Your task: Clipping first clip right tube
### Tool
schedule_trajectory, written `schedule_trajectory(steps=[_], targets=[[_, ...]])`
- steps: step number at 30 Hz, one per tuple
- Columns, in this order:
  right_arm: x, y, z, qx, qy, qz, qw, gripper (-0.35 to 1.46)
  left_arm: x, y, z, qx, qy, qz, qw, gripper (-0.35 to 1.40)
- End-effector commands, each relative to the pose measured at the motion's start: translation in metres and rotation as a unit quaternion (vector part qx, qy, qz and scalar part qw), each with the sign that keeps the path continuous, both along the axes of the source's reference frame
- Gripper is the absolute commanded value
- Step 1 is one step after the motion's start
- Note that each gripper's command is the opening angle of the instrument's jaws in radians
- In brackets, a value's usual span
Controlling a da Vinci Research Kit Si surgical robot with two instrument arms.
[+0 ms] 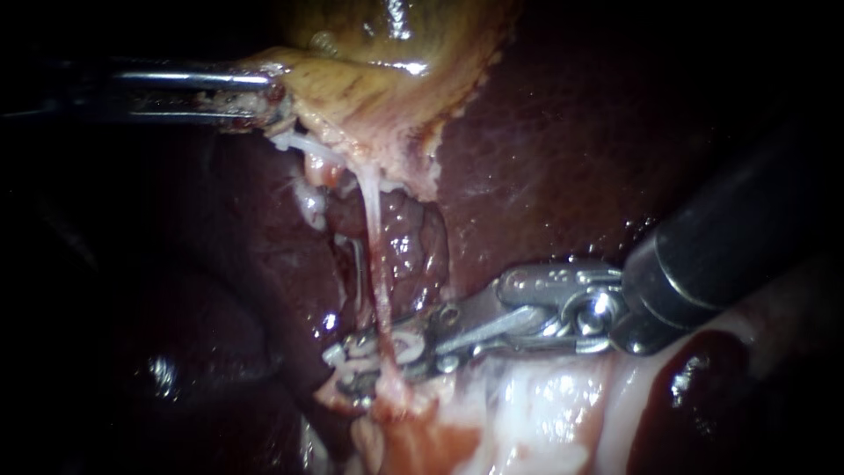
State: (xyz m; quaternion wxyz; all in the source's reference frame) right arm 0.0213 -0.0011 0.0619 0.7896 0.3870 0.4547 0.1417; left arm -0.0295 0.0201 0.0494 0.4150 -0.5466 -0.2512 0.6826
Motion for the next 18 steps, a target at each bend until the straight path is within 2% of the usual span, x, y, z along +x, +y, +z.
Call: schedule_trajectory(steps=[1,5,9,12,14,18], targets=[[0.0,0.0001,0.0,0.0,0.0,0.0,1.0,0.19,0.0,0.0,0.0,0.0,0.0,0.0,1.0,-0.35],[-0.0002,0.0006,-0.0001,0.003,0.002,0.0,1.0,0.29,0.0001,0.0,0.0,0.0,0.0,0.0,1.0,-0.35],[-0.0008,0.002,-0.0002,0.01,0.005,0.003,0.9999,0.38,0.0001,0.0,0.0,0.0,0.0,0.0,1.0,-0.35],[-0.0018,0.0034,-0.0002,0.002,0.005,0.015,0.9999,0.42,0.0001,0.0,0.0,0.0,0.0,0.0,1.0,-0.35],[-0.0028,0.0045,-0.0002,-0.007,0.001,0.036,0.9993,0.44,0.0002,0.0,0.0,0.0,0.0,0.0,1.0,-0.35],[-0.0049,0.0064,-0.0003,-0.014,0.0,0.048,0.9988,0.46,0.0002,-0.0001,-0.0001,0.0,0.0,0.0,1.0,-0.35]])
